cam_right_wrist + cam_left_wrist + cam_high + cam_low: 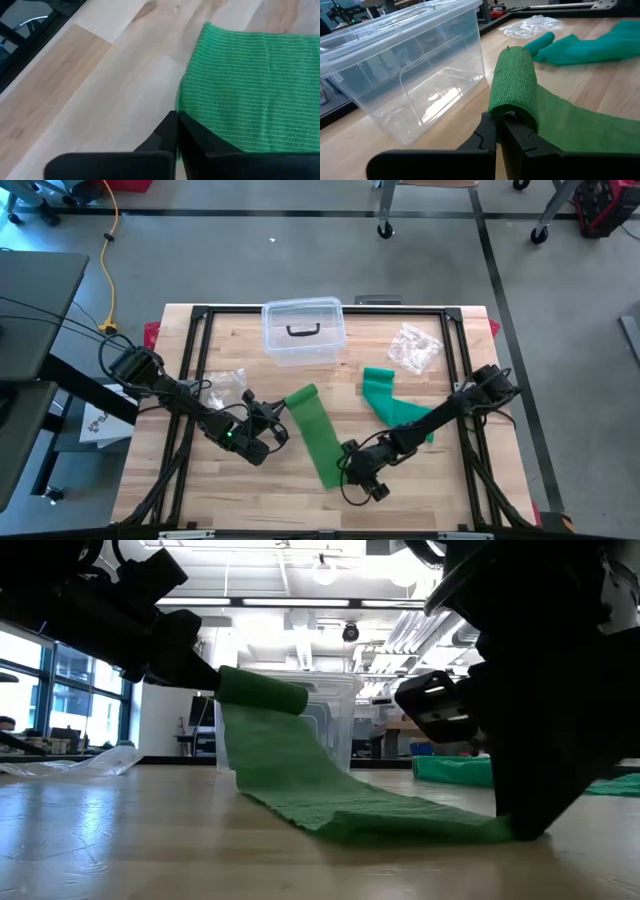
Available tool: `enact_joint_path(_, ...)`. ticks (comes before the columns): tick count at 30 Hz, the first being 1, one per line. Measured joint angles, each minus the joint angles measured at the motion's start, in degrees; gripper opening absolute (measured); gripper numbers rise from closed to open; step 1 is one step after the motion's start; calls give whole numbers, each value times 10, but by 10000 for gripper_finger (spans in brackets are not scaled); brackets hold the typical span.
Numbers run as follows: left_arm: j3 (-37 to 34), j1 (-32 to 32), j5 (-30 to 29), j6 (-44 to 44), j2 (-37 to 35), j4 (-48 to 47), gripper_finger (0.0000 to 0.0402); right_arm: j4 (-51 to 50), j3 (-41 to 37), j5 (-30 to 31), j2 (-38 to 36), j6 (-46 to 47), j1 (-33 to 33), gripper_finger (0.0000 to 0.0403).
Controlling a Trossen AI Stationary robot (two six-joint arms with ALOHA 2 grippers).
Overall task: Roll bandage
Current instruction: Roll the green bandage
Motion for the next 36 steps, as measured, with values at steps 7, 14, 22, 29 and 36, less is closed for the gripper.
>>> enact_joint_path(7, 0, 0, 2, 1, 0, 1, 1, -96, -1, -13, -51, 43, -6, 110)
enact_joint_path(14, 0, -1, 12, 39, 0, 7, 1, -170, -4, 3, -145, 56, -29, 183)
enact_joint_path(22, 0, 0, 56, 141, 0, 3, 1, 69, -176, 133, -211, 116, -121, 182)
enact_joint_path(29, 0, 20, 88, 226, 1, -20, 5, 288, -199, -12, -162, 227, -253, 174)
enact_joint_path(36, 0, 2, 79, 476, 1, 78, 2, 280, -145, -109, -131, 216, -314, 174)
